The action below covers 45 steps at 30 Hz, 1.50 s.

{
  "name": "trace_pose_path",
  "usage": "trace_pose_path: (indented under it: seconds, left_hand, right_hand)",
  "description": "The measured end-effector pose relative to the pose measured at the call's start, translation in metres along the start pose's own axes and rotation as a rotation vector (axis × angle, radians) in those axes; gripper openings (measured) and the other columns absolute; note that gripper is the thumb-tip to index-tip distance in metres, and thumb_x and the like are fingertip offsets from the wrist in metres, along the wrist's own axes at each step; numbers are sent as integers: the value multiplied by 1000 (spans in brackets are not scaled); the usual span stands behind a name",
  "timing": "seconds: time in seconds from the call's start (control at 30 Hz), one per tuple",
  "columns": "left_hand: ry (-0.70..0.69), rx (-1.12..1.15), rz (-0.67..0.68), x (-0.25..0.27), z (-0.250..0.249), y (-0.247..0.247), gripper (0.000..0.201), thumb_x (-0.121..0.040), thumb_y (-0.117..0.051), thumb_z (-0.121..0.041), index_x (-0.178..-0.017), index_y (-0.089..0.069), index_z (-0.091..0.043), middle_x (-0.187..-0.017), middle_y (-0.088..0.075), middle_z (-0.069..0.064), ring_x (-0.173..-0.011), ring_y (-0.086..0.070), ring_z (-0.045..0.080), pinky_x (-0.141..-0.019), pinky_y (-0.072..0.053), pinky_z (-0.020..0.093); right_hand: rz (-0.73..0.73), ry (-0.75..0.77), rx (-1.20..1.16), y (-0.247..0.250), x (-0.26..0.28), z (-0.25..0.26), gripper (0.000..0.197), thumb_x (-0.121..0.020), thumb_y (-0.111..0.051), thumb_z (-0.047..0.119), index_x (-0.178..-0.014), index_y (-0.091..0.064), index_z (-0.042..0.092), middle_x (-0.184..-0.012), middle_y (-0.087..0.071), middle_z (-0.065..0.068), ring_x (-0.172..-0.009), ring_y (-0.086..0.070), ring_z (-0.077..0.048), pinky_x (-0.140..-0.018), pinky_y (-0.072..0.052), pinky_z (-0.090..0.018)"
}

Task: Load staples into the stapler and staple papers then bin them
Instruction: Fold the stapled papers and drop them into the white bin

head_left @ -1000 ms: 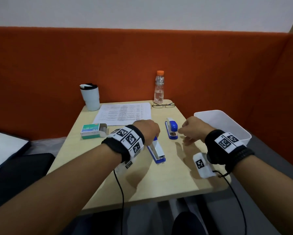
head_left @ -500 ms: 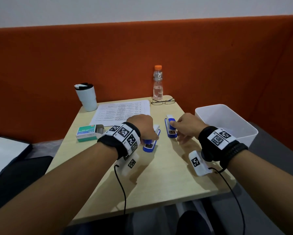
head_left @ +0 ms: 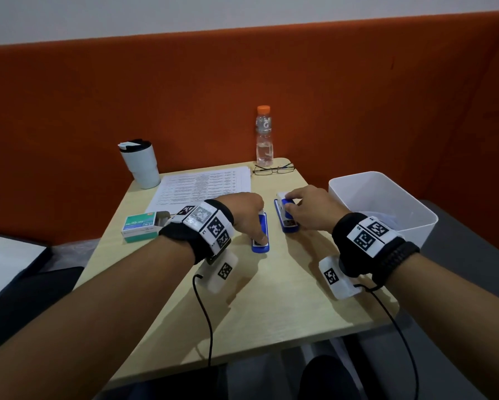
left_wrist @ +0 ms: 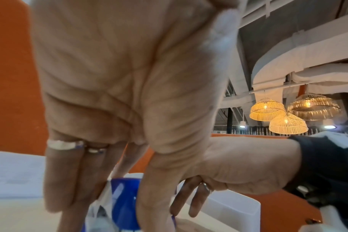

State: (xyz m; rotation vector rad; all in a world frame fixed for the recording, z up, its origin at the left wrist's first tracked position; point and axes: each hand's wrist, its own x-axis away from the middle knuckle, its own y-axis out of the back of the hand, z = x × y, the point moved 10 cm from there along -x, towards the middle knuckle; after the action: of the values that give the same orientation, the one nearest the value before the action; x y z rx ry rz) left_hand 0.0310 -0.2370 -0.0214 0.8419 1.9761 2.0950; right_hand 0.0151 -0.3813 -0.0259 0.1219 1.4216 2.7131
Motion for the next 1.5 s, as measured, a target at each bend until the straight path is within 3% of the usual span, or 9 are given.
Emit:
trace_pose_path:
  seconds: [0.07,0.2,0.37,0.53,0.67,0.9,1.07,1.4,1.5]
  left_hand:
    - [11,25,-27,-5,0,1,69,-81,-82,-53,-130,-57,-12,-123,-65,6,-105,-64,27,-87,-56,39]
    - [28,72,-87,-20,-5,6,59,-82,-81,-52,-121,-58,-14,-110,-62,4,-92,-59,23,-73,-47,33]
    - [26,57,-94,-41,-13,15,53,-85,-80,-47,-119,-60,-12,-105,-62,5,-91,-59,24,-74,-47,33]
    - [45,28,-114,-59,-13,25,44,-86,-80,-45,-107,-57,-12,-99,-60,5,-88,-58,24,-73,-47,32]
    - [66,21,-130,-70,-10,28,42,-87,-79,-45,-101,-56,-12,-96,-60,5,-85,-58,24,-71,-46,31]
    - [88,84,-170,-81,-3,25,40,-90,-74,-44,-105,-56,-11,-99,-60,6,-86,-57,23,-71,-46,32]
    - [94,129,-180,-84,2,22,44,-90,-73,-48,-108,-57,-11,-102,-62,7,-89,-59,23,-71,-45,32]
    - [66,196,-217,-73,4,17,48,-93,-68,-48,-121,-59,-10,-115,-66,9,-94,-58,24,-75,-45,32]
    - [51,237,-220,-69,5,14,54,-90,-71,-51,-122,-55,-11,-113,-63,7,-94,-58,24,-76,-46,32]
  right_hand:
    - [3,-9,0,1,-1,0,44,-105,-56,32,-149,-60,22,-149,-61,-8,-118,-67,-25,-66,-50,-22]
    - [7,-21,-8,2,-1,-1,44,-105,-58,30,-148,-61,21,-143,-65,-10,-114,-69,-26,-69,-52,-24]
    - [35,-12,4,4,-6,4,44,-104,-62,24,-147,-61,16,-141,-65,-11,-120,-67,-26,-81,-56,-29]
    - [56,16,38,5,-16,10,40,-104,-60,17,-144,-63,10,-143,-64,-12,-122,-65,-27,-82,-55,-29]
    - [48,27,36,9,-25,11,38,-102,-58,14,-138,-68,9,-137,-68,-14,-109,-66,-26,-80,-55,-30]
    - [7,20,15,13,-35,9,38,-102,-60,14,-138,-68,9,-138,-67,-16,-120,-67,-30,-94,-59,-37]
    - [-2,14,10,14,-36,10,35,-102,-58,13,-134,-70,5,-133,-69,-18,-116,-68,-31,-97,-60,-43]
    - [-33,-11,-34,10,-29,13,35,-106,-52,15,-135,-67,5,-133,-69,-20,-116,-68,-33,-100,-58,-45]
    - [-27,-21,4,9,-28,12,38,-106,-53,18,-141,-63,8,-139,-65,-18,-120,-65,-32,-100,-57,-41]
